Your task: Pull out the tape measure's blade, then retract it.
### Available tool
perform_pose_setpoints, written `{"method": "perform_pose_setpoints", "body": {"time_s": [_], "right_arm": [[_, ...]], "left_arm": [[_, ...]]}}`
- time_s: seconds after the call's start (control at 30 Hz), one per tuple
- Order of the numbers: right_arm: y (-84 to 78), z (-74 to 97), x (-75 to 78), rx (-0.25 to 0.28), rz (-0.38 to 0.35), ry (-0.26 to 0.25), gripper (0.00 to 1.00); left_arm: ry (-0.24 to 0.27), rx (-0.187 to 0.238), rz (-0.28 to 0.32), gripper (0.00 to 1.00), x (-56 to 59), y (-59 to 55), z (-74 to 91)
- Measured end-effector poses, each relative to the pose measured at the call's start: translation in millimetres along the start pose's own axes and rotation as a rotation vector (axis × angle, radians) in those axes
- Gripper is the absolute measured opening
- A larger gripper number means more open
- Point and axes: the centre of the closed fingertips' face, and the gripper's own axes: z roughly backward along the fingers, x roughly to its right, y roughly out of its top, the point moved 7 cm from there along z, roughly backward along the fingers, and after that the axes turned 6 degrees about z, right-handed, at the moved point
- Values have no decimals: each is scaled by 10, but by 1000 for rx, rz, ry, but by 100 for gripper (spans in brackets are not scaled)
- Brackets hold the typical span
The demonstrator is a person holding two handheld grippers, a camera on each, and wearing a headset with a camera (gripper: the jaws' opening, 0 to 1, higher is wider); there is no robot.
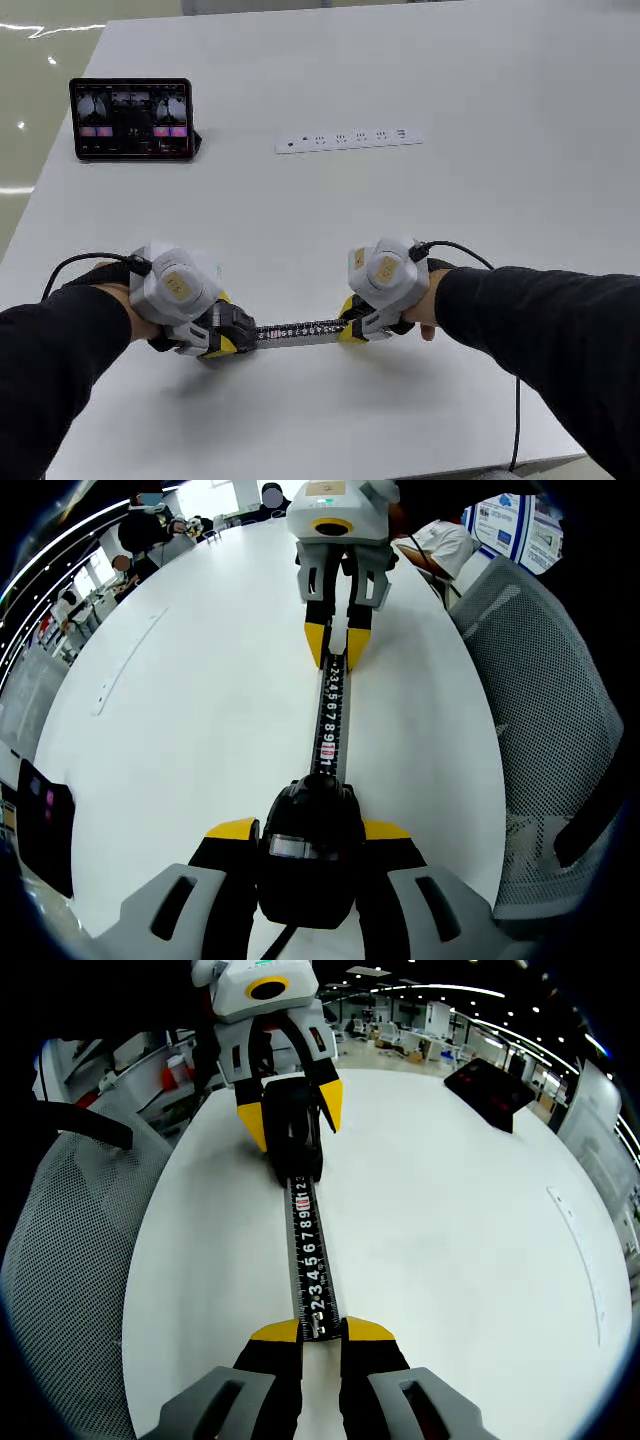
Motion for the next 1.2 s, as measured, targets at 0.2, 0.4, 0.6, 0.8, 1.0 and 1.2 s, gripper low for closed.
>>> {"method": "perform_pose_setpoints", "body": {"time_s": [0.2,0.4,0.6,0.8,1.0,1.2], "right_arm": [[-31,20,5,-2,1,-3,10],[-56,41,8,-8,3,-4,10],[-80,61,12,-13,3,-3,10],[-116,91,21,-14,3,1,10],[-153,124,31,-18,-1,-1,10],[-173,137,24,-25,3,0,10]], "left_arm": [[2,-2,-2,33,3,3,-1],[3,-1,-4,33,7,7,-4],[5,1,-5,33,18,11,-1],[6,2,-5,33,28,18,4],[5,4,-4,33,28,21,7],[4,6,-2,33,28,20,13]]}}
